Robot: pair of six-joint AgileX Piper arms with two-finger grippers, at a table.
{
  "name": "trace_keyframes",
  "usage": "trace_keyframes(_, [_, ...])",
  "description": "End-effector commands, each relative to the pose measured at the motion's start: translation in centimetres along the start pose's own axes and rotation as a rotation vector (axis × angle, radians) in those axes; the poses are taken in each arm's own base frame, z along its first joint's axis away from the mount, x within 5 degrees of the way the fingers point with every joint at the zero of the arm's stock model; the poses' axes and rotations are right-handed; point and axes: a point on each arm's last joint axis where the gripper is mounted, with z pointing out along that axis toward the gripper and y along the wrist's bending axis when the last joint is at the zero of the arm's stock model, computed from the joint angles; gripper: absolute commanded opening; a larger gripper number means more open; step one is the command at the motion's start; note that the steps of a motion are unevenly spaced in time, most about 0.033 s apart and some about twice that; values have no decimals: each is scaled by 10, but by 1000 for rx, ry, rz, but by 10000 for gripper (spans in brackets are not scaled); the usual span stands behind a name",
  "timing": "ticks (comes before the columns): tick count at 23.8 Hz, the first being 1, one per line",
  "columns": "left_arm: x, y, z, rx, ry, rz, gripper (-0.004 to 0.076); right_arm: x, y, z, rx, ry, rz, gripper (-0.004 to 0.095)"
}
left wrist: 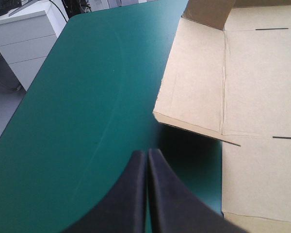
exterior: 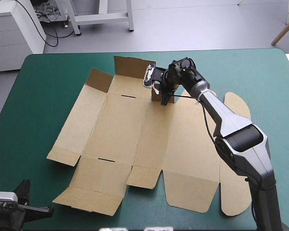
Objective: Fold the box
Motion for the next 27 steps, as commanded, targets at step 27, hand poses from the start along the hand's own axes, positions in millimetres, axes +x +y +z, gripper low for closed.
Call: trace_keyframes(27, [-11, 1, -6, -8, -105, -9, -10, -58, 37, -47, -170, -344, -354, -20])
